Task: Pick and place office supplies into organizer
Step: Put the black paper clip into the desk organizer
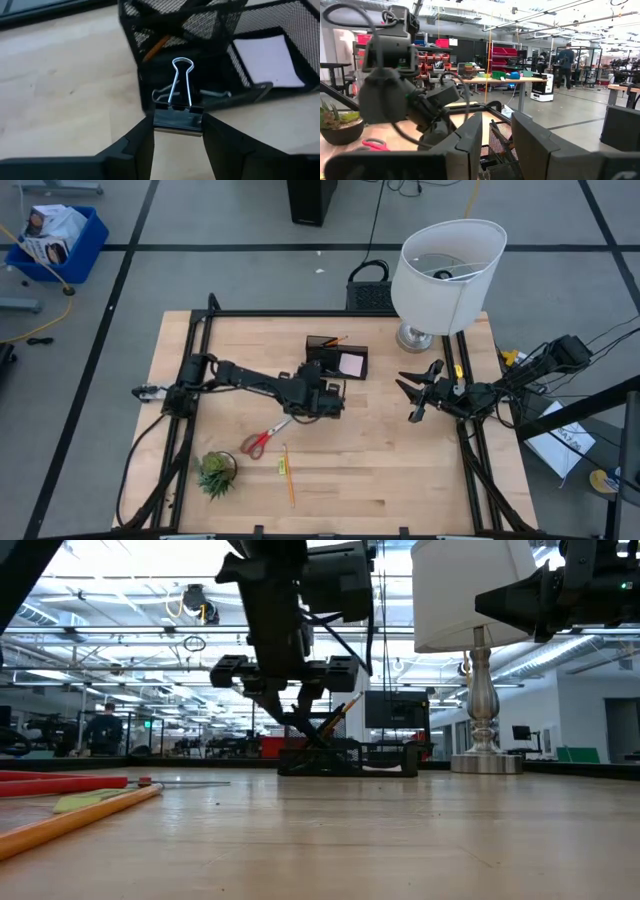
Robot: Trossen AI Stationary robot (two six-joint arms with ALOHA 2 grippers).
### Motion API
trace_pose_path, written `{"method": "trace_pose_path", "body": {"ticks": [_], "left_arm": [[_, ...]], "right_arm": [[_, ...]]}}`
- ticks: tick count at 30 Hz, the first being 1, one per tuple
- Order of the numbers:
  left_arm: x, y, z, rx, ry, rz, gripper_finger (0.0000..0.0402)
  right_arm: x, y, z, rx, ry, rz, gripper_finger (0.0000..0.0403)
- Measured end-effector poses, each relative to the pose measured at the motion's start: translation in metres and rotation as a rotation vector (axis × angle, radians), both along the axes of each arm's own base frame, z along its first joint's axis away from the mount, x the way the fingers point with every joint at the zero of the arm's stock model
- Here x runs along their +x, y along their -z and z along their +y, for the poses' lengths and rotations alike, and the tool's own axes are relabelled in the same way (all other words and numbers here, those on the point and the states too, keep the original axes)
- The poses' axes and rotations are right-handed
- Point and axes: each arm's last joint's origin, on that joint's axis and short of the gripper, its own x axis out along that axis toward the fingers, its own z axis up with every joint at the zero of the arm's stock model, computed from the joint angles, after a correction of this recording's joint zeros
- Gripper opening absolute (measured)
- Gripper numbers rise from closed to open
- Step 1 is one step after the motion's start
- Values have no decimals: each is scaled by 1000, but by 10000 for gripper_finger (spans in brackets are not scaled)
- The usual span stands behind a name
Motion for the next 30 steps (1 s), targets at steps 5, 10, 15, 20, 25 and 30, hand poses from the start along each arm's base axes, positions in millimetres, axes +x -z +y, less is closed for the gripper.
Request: {"method": "trace_pose_path", "body": {"ticks": [5, 10, 15, 20, 25, 30], "left_arm": [[3, -1, 20, -2, -25, -6, 154], [4, 0, 40, -31, -48, 1, 172], [5, 2, 46, -70, -50, -12, 175], [9, 3, 42, -49, 1, -5, 176], [10, 2, 37, -42, 11, -9, 177], [11, 2, 36, -43, 11, -21, 183]], "right_arm": [[0, 0, 0, 0, 0, -1, 100], [0, 0, 0, 0, 0, 0, 100], [0, 0, 0, 0, 0, 0, 100], [0, 0, 0, 0, 0, 0, 100], [0, 0, 0, 0, 0, 0, 100], [0, 0, 0, 0, 0, 0, 100]]}}
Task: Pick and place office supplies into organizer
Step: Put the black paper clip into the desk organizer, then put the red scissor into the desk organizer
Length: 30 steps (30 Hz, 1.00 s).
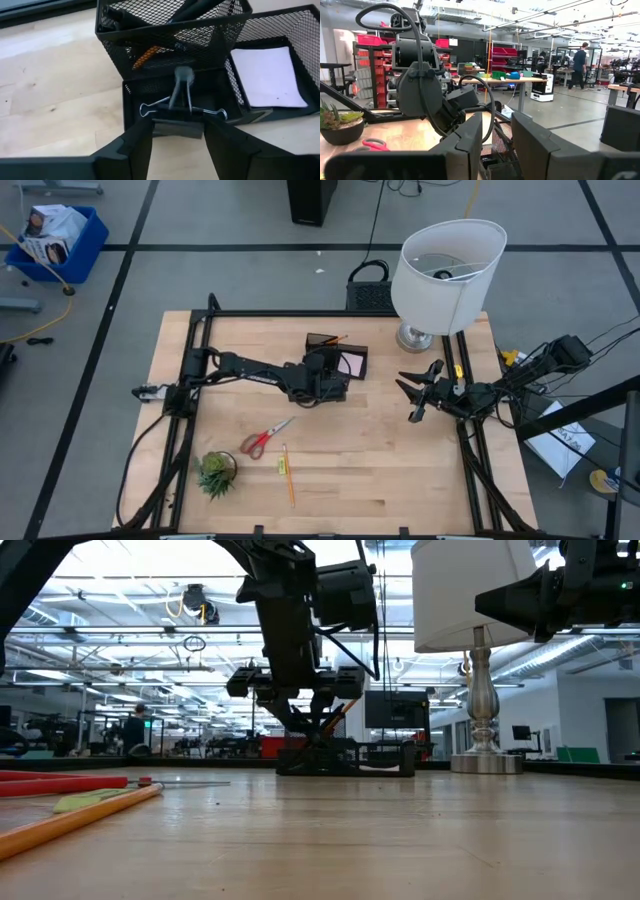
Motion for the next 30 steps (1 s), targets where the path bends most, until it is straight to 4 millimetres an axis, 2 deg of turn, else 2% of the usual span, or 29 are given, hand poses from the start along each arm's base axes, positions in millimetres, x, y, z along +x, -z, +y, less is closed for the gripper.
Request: {"method": "trace_pose_path", "body": {"ticks": [9, 14, 18, 21, 26, 30], "left_arm": [[2, 0, -3, -29, 25, -4, 267], [0, 2, -22, -62, 99, 39, 294], [-8, 4, -55, -122, 143, 92, 293], [-20, 6, -90, -118, 201, 147, 285], [-48, 8, -147, -33, 200, 152, 268], [-68, 6, -174, -8, 172, 140, 252]], "right_arm": [[0, 0, 0, 0, 0, 0, 100], [0, 0, 0, 0, 0, 0, 100], [0, 0, 0, 0, 0, 0, 100], [0, 0, 0, 0, 0, 0, 100], [0, 0, 0, 0, 0, 0, 100], [0, 0, 0, 0, 0, 0, 100]]}}
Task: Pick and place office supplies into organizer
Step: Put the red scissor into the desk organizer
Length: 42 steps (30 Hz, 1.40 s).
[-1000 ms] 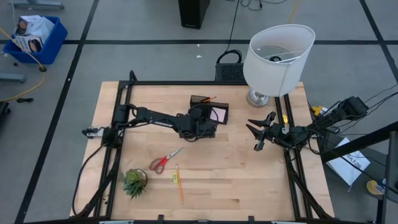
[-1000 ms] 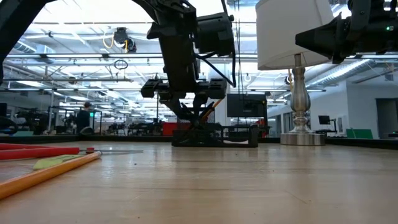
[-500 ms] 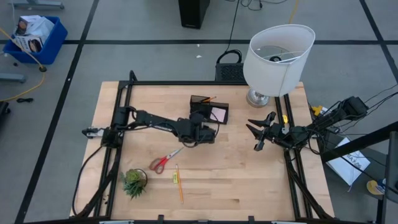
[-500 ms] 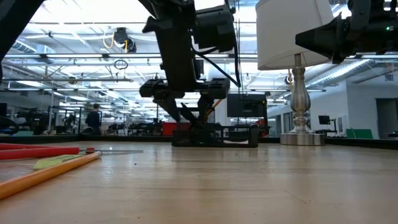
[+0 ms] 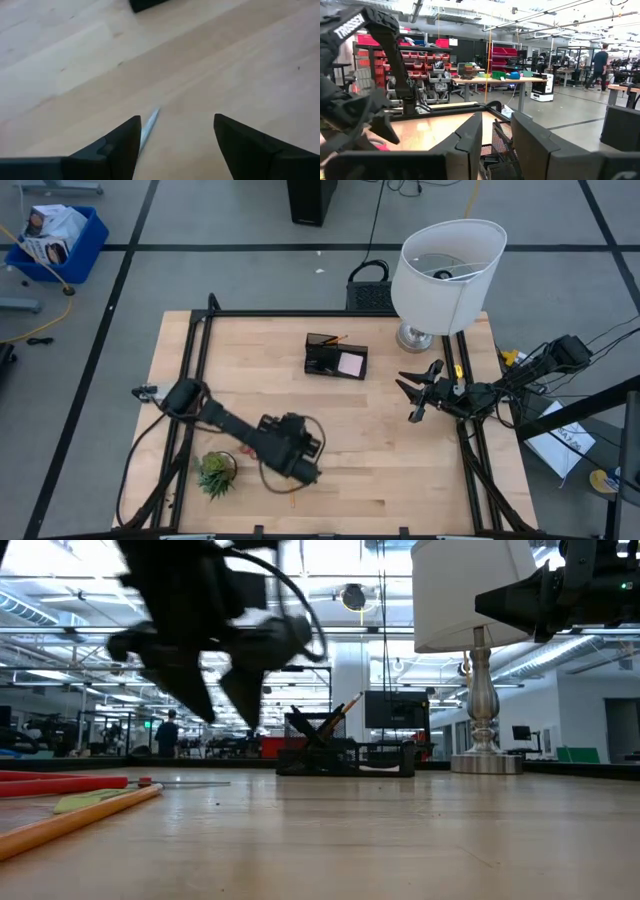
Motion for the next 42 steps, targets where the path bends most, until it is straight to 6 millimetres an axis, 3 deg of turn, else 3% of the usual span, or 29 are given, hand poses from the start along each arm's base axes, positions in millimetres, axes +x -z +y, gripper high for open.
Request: {"method": "trace_pose_path", "body": {"ticks": [6, 10, 15, 22, 29, 34, 42], "left_arm": [[-17, -10, -16, -14, 33, 43, 228], [-21, -15, -26, 54, 234, 124, 217], [-31, -26, -43, 111, 337, 91, 215], [-42, -39, -41, 47, 303, 119, 214], [-68, -60, -49, 37, 359, 149, 214], [-93, -60, -37, -1, 342, 117, 214], [-136, -55, -6, -210, 387, 28, 214]], "right_arm": [[0, 0, 0, 0, 0, 0, 100], [0, 0, 0, 0, 0, 0, 100], [0, 0, 0, 0, 0, 0, 100], [0, 0, 0, 0, 0, 0, 100], [0, 0, 0, 0, 0, 0, 100], [0, 0, 0, 0, 0, 0, 100], [0, 0, 0, 0, 0, 0, 100]]}}
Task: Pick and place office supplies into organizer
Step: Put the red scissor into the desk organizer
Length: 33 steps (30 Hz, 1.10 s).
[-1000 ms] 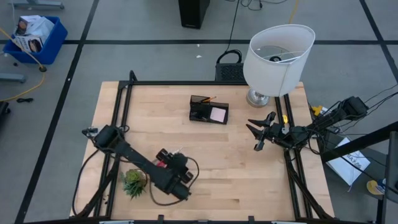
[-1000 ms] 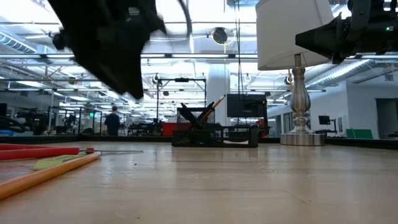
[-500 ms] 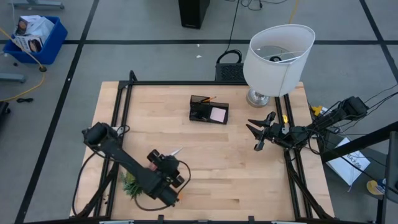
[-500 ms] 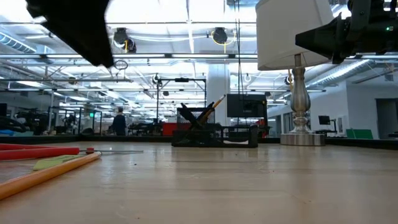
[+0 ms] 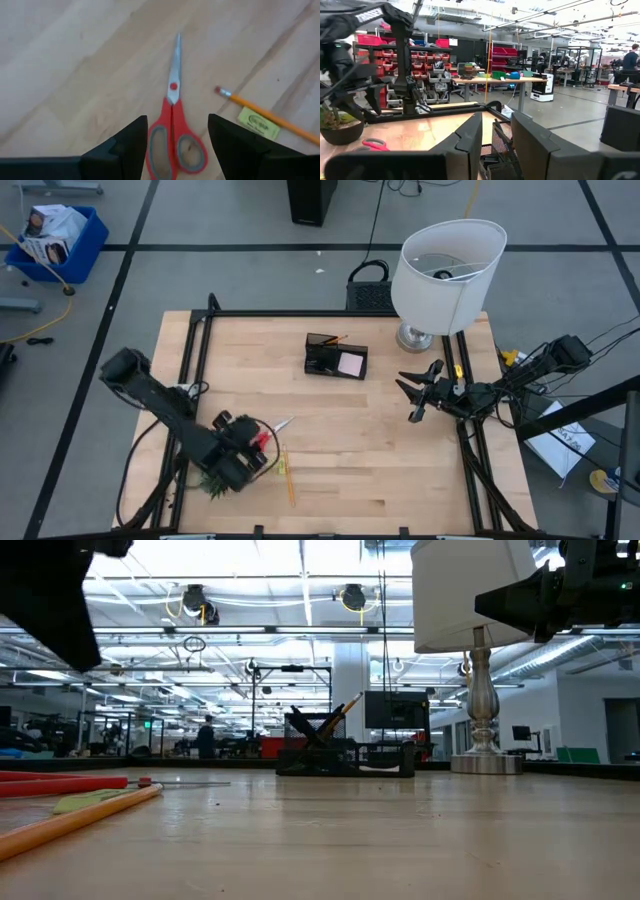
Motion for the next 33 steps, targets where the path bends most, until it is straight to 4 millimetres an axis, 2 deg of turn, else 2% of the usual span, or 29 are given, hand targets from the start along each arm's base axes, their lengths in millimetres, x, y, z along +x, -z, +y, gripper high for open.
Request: {"method": "trace_pose_path", "body": {"ticks": [6, 10, 16, 22, 33], "left_arm": [[-27, 7, 25, -133, 23, -23, 214], [-37, 18, 37, -160, 62, 16, 214], [-40, 38, 46, -228, 113, 91, 214], [-38, 51, 45, -316, 166, 81, 214], [-43, 70, 50, -342, 155, 56, 214]], "right_arm": [[0, 0, 0, 0, 0, 0, 100], [0, 0, 0, 0, 0, 0, 100], [0, 0, 0, 0, 0, 0, 100], [0, 0, 0, 0, 0, 0, 100], [0, 0, 0, 0, 0, 0, 100]]}}
